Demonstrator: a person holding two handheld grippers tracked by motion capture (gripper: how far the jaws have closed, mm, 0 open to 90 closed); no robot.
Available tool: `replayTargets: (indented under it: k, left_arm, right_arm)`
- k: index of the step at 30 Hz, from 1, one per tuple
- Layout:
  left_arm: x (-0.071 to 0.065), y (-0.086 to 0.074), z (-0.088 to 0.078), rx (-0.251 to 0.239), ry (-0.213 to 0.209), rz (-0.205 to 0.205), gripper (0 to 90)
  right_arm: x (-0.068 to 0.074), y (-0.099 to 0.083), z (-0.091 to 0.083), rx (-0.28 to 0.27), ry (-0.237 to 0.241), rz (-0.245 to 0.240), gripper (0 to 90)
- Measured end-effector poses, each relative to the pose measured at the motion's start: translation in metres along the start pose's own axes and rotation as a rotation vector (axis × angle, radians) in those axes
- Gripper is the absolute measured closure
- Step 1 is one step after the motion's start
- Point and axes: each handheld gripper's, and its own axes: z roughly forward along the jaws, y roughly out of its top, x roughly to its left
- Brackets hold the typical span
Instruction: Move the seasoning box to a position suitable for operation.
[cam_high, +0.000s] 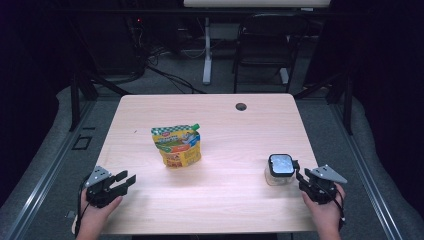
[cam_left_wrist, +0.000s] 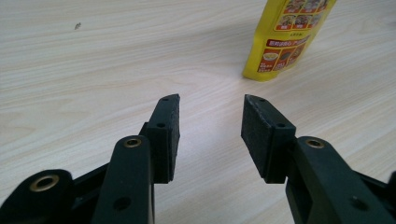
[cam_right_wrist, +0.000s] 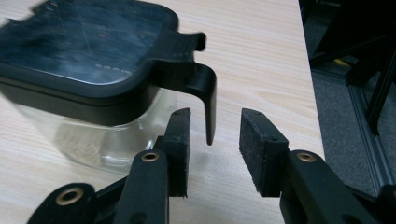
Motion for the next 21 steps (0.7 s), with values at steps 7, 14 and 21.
replayTargets:
  k: [7, 14, 21]
  left_arm:
    - [-0.002, -0.003, -0.002, 0.013, -0.013, 0.011, 59.7]
    - [-0.001, -0.006, -0.004, 0.016, -0.004, 0.009, 59.9]
    - [-0.001, -0.008, -0.007, 0.012, 0.005, 0.004, 59.9]
  right_arm:
    - [-0.005, -0.001, 0.011, 0.019, 0.002, 0.020, 68.5]
    - [0.000, 0.003, 0.020, 0.017, 0.022, 0.016, 75.3]
    - [0.006, 0.006, 0.020, 0.027, -0.020, -0.040, 83.4]
